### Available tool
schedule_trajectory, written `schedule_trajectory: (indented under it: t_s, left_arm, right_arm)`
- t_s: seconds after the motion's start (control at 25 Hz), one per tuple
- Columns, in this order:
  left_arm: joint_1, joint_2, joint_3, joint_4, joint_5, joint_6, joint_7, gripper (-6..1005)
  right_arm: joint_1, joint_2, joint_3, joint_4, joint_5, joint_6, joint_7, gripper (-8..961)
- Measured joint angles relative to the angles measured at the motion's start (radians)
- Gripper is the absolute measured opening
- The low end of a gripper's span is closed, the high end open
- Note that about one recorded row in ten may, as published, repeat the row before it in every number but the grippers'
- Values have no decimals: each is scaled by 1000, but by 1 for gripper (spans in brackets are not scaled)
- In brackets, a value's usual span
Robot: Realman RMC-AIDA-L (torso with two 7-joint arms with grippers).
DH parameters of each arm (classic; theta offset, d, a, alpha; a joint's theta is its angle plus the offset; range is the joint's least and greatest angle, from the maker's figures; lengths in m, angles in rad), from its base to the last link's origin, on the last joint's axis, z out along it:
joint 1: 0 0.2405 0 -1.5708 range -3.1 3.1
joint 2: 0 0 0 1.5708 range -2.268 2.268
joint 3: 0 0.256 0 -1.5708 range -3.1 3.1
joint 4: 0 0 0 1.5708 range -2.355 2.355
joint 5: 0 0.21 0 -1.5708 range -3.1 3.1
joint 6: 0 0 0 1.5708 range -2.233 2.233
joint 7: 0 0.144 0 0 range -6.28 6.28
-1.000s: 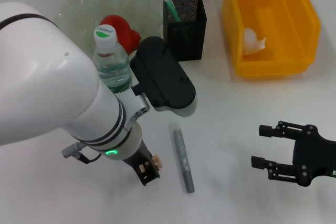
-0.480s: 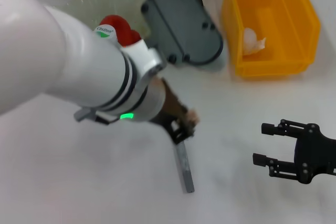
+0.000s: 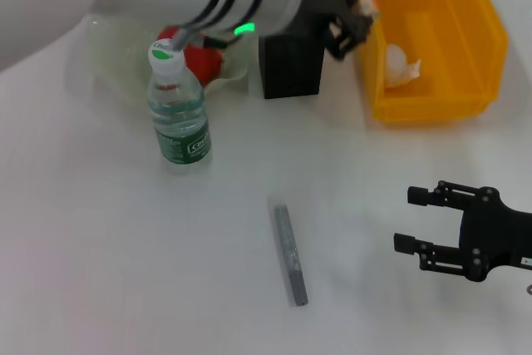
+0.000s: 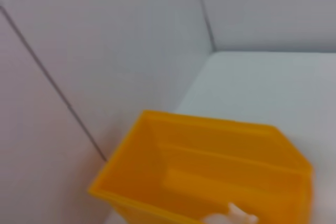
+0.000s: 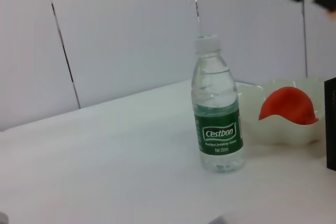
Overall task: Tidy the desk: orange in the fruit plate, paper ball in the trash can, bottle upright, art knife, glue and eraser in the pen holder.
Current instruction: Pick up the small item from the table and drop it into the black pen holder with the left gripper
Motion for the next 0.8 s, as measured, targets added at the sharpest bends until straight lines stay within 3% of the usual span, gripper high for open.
schedule_trajectory:
  t_s: [0.04, 0.12, 0.32, 0.8]
  left_arm:
    - [-18, 0, -24, -46, -2, -66, 13, 249]
    - [-90, 0, -78, -258, 0, -277, 47, 249]
    - [-144, 0, -115, -420, 7, -393, 55, 245]
    - [-162, 0, -129, -524, 15, -459, 79, 265]
  right_arm:
    - [2, 0, 0, 0, -1, 0, 3, 718]
    - [6, 0, 0, 2, -2, 1, 6, 718]
    - [20, 0, 0, 32, -1, 3, 6, 718]
    - [24, -3, 0, 42, -4, 6, 19, 718]
